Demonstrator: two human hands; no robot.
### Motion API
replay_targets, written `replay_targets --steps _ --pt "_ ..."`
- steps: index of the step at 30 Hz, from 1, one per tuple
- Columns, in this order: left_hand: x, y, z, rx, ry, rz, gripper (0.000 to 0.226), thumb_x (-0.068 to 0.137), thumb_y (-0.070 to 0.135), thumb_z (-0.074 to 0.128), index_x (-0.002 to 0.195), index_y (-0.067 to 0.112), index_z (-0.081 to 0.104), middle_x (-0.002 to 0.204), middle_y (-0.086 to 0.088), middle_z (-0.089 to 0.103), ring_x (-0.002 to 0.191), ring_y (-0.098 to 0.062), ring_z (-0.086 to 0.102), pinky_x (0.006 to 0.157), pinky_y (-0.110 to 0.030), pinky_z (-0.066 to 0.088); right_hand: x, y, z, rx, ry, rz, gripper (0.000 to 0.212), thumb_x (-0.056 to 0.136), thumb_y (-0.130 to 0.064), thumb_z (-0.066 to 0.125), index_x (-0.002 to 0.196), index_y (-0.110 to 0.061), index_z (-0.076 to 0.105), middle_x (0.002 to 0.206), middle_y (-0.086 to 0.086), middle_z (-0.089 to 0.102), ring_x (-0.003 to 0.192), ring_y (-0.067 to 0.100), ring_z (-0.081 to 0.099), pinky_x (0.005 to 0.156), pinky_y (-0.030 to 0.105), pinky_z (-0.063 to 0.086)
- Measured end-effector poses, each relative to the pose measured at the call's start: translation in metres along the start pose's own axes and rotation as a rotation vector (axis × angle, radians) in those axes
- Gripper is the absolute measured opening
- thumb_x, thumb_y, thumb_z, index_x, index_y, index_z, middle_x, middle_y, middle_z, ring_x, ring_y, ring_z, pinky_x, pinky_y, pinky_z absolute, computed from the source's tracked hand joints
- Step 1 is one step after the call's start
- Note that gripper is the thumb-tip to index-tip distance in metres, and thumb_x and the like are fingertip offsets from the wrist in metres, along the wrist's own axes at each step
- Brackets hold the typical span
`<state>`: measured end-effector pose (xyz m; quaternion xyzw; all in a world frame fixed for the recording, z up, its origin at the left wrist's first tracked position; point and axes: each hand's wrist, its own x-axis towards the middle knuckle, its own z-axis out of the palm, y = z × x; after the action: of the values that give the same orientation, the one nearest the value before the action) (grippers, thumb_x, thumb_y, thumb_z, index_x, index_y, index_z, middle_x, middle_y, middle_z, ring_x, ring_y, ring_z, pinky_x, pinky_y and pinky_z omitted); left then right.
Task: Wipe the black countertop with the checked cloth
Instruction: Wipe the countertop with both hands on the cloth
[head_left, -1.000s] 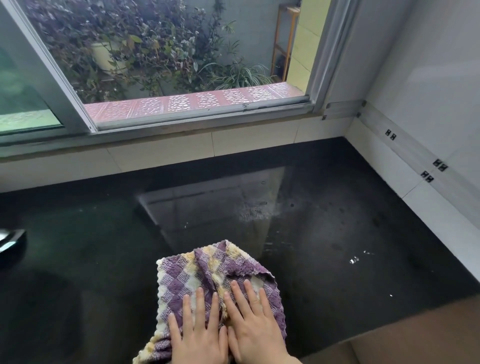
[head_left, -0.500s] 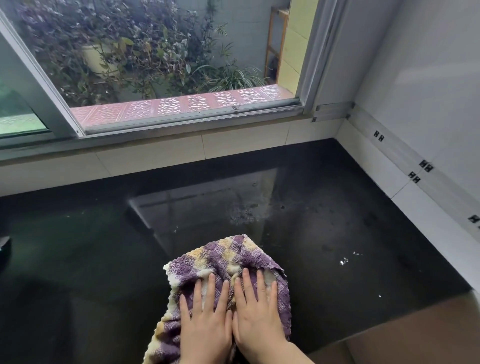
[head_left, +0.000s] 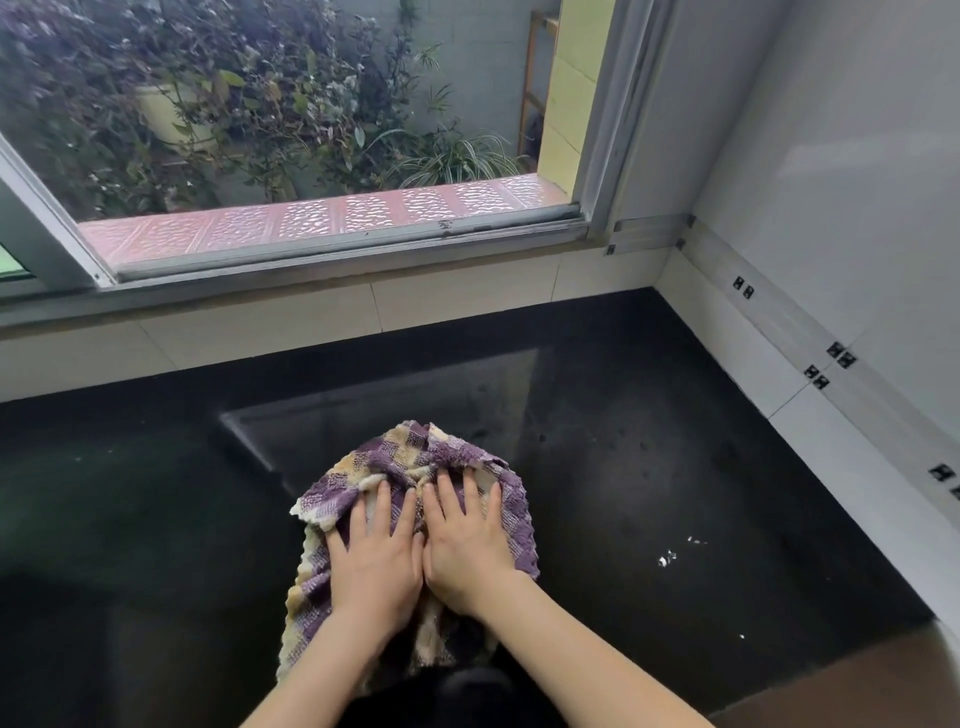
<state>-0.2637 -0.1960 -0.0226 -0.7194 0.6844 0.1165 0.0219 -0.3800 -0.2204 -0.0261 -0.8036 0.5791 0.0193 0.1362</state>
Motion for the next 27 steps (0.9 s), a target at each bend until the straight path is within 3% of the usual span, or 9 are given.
replay_targets --steps 2,3,6,9,20,27 --pt "0.022 0.005 -0.006 0.025 -0.039 -0.02 0.059 0.087 0.044 0.022 0.125 0.019 0.059 0.134 -0.016 0.052 0.118 -0.035 0.045 0.08 -0.065 0.044 0.02 0.009 -0.007 -0.025 -0.029 -0.024 0.067 0.084 -0.037 0.02 0.142 -0.009 0.037 0.149 0.015 0.034 0.136 0.043 0.026 0.105 0.065 0.007" --pt "0.028 0.006 -0.01 0.043 -0.046 -0.044 0.066 0.084 0.047 0.015 0.134 0.022 0.05 0.143 -0.014 0.042 0.125 -0.035 0.04 0.088 -0.066 0.038 0.026 0.011 -0.01 -0.044 -0.028 -0.047 0.071 0.084 -0.038 0.01 0.147 -0.01 0.023 0.155 0.015 0.019 0.14 0.042 0.01 0.106 0.063 -0.004" --pt "0.043 0.007 -0.014 0.067 -0.019 -0.081 0.068 0.084 0.052 -0.004 0.148 0.03 0.01 0.157 -0.005 0.004 0.14 -0.029 0.008 0.106 -0.059 0.017 0.043 0.014 -0.019 -0.07 0.005 -0.07 0.068 0.088 -0.039 0.004 0.149 -0.012 0.004 0.158 0.013 -0.001 0.141 0.038 -0.011 0.105 0.061 -0.014" --pt "0.063 0.01 -0.017 0.084 -0.017 -0.111 0.058 0.095 0.048 0.01 0.148 0.028 -0.002 0.157 -0.003 -0.007 0.141 -0.027 -0.002 0.109 -0.06 0.01 0.063 0.019 -0.028 -0.046 -0.019 -0.076 0.061 0.097 -0.037 0.02 0.15 -0.013 0.002 0.158 0.012 -0.003 0.141 0.036 -0.012 0.108 0.061 -0.012" --pt "0.127 0.008 -0.03 0.055 -0.036 -0.105 0.058 0.094 0.051 0.01 0.147 0.031 -0.003 0.157 -0.002 -0.01 0.142 -0.029 -0.006 0.11 -0.061 0.002 0.124 0.046 -0.045 -0.055 0.026 -0.103 0.062 0.093 -0.041 0.029 0.147 -0.013 0.017 0.157 0.014 0.007 0.142 0.035 -0.003 0.109 0.063 -0.005" --pt "0.158 0.004 -0.043 0.043 -0.09 -0.088 0.062 0.093 0.055 0.014 0.147 0.033 -0.003 0.157 -0.003 -0.011 0.142 -0.03 -0.008 0.11 -0.061 0.001 0.154 0.06 -0.057 -0.023 -0.01 -0.103 0.067 0.091 -0.046 0.031 0.148 -0.016 0.013 0.158 0.013 0.002 0.142 0.034 -0.008 0.109 0.063 -0.007"
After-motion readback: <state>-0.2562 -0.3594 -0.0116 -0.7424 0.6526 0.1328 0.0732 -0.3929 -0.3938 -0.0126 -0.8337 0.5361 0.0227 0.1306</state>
